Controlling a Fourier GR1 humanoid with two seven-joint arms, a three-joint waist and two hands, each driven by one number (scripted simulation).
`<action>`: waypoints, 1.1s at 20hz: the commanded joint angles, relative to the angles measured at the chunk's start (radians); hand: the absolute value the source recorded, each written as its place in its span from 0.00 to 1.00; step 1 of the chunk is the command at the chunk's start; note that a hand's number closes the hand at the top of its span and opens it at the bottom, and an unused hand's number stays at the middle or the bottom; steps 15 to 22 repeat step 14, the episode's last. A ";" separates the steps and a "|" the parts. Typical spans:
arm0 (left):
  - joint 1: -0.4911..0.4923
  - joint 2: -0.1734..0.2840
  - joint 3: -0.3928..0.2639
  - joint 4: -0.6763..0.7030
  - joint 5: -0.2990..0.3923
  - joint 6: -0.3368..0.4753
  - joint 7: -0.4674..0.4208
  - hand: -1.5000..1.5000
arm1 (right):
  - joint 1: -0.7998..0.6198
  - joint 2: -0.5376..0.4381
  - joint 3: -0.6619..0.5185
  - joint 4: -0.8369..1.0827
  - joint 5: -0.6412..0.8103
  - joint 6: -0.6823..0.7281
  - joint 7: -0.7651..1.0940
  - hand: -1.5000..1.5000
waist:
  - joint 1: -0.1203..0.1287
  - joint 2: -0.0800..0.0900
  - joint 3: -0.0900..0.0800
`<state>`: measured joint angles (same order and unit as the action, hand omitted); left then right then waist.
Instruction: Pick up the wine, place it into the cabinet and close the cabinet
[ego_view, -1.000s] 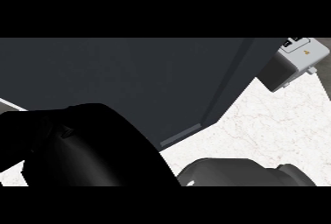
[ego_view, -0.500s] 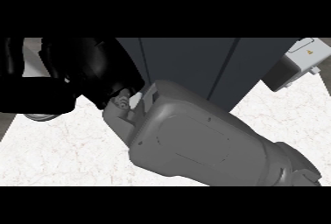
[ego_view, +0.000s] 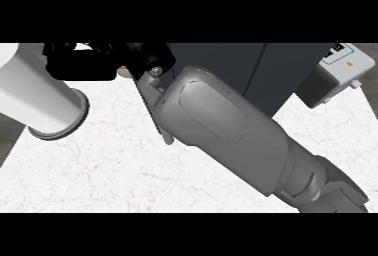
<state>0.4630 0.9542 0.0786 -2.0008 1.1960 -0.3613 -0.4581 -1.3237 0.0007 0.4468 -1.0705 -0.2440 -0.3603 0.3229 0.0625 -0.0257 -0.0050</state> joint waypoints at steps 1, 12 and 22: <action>-0.004 0.007 0.025 -0.032 0.023 0.022 0.017 1.00 | 0.061 -0.067 -0.040 0.188 0.025 0.021 -0.078 1.00 | -0.005 0.046 0.005; -0.020 0.005 0.023 -0.037 0.013 0.048 0.034 1.00 | 0.125 -0.134 -0.044 0.216 0.058 0.050 -0.190 1.00 | -0.016 0.061 0.004; -0.030 -0.003 0.015 -0.043 0.019 0.070 0.036 1.00 | 0.141 -0.117 -0.035 0.205 0.061 0.041 -0.198 1.00 | -0.033 0.057 0.004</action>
